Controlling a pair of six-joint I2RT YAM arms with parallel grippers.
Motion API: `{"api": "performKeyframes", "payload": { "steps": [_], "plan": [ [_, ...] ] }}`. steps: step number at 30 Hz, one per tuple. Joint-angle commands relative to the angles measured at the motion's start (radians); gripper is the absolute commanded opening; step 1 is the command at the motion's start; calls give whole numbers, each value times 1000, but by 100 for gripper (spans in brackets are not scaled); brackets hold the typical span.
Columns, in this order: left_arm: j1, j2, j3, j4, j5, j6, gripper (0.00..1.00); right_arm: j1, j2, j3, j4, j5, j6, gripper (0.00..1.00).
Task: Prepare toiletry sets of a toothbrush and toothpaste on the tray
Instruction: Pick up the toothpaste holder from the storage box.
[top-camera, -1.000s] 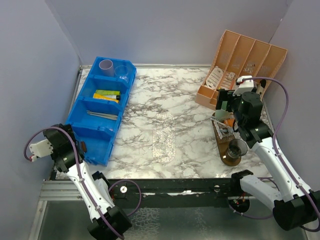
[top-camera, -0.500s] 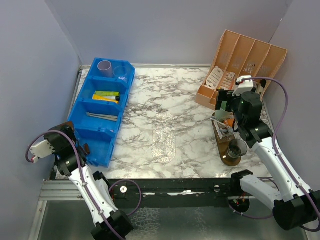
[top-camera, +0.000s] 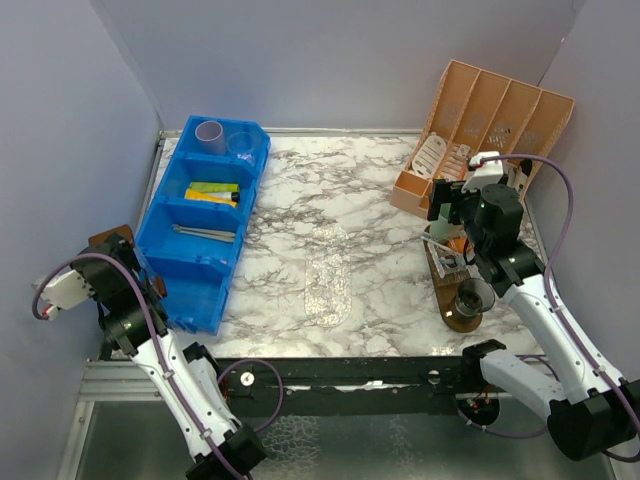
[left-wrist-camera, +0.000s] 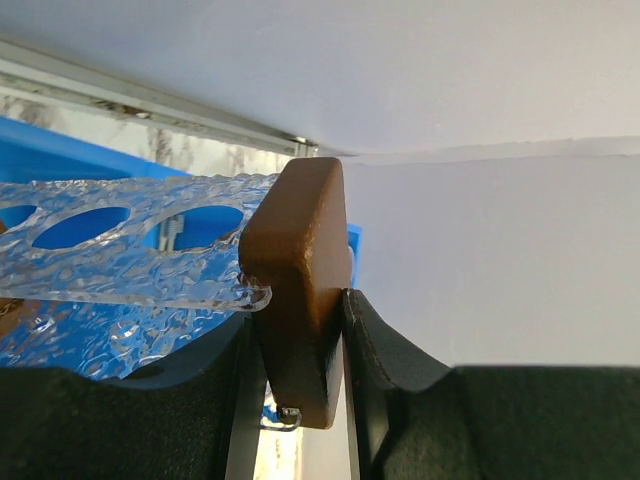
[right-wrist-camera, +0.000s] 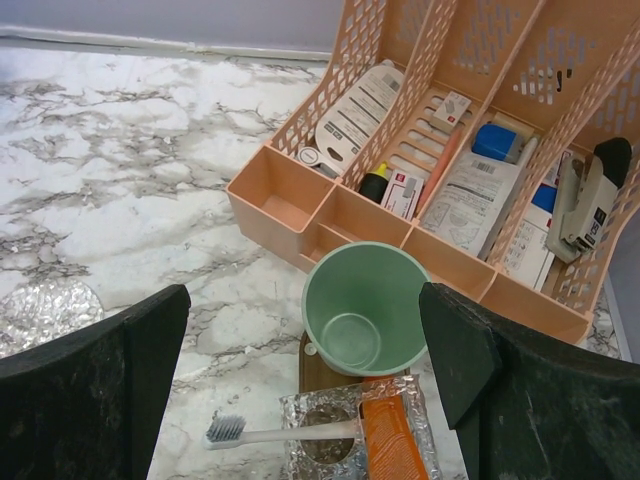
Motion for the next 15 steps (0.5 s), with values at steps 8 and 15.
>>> {"api": "performKeyframes", "payload": {
  "steps": [8, 15],
  "plan": [
    [10, 151, 345, -80, 92, -5, 0, 22, -1, 29, 45, -12, -17, 100],
    [9, 293, 533, -53, 222, 14, 0, 35, 1, 35, 45, -25, -7, 100]
  ]
}}
